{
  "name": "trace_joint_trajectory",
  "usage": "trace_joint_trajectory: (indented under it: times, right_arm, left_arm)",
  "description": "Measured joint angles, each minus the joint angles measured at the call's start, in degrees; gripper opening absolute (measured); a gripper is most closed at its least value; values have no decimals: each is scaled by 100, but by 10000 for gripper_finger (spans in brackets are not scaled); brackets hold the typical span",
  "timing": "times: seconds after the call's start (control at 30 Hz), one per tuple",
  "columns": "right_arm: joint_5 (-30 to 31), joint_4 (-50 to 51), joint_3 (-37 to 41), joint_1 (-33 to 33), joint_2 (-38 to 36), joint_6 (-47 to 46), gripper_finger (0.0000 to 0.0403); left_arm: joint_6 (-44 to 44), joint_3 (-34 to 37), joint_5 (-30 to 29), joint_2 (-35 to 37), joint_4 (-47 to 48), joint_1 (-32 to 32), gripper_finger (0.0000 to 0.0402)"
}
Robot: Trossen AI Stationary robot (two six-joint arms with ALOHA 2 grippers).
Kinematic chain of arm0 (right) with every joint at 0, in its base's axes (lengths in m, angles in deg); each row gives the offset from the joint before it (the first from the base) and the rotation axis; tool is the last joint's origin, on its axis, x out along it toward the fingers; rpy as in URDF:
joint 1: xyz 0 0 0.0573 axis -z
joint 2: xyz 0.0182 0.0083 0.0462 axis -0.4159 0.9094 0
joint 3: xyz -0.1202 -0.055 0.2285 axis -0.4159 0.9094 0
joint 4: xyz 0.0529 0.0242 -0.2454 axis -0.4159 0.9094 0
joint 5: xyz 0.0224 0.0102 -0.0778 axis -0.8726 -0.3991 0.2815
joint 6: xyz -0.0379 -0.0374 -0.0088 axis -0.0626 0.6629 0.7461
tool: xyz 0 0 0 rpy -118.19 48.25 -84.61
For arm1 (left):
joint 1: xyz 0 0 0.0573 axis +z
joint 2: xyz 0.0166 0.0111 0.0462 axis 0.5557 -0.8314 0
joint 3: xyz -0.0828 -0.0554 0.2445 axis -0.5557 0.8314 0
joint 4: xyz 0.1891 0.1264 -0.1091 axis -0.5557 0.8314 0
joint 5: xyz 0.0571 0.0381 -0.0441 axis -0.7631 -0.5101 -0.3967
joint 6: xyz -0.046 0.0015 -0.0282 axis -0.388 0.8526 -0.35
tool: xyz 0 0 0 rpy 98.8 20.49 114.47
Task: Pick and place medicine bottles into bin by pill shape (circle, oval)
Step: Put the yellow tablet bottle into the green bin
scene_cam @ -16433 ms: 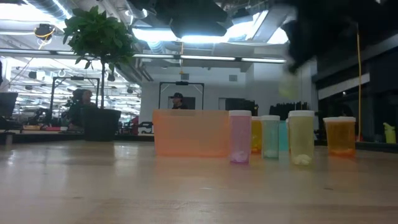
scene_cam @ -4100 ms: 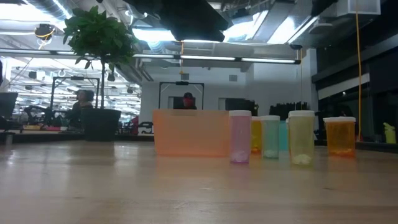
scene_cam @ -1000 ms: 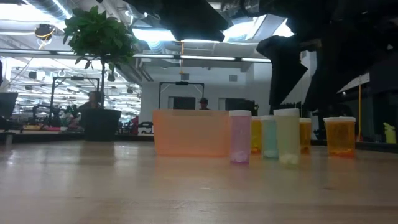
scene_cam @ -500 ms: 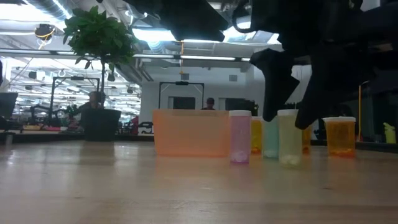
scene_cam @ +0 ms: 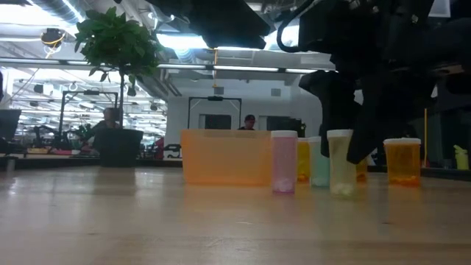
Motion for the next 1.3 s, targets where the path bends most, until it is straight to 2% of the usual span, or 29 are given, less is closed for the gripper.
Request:
trace_joint_trajectory:
  times: [0.47, 0.63, 0.77, 0.9, 1.3]
  right_arm:
    - [-2, -140, 0, 0, 0, -24, 144]
    - [0, -135, 0, 0, 0, -390, 108]
    - [31, 9, -63, 0, 0, -607, 108]
    - [113, 648, -401, 0, 0, -793, 109]
    - [1137, 3823, -2076, -186, -7, -1469, 110]
  left_arm:
    - [2, 0, 0, 0, 0, -1, 257]
    - [2, 0, 1, 0, 0, -1, 257]
    - [2, 0, -1, -1, 0, 1, 257]
    - [2, 0, -1, 0, 0, -1, 257]
    - [1, 0, 1, 0, 0, -1, 257]
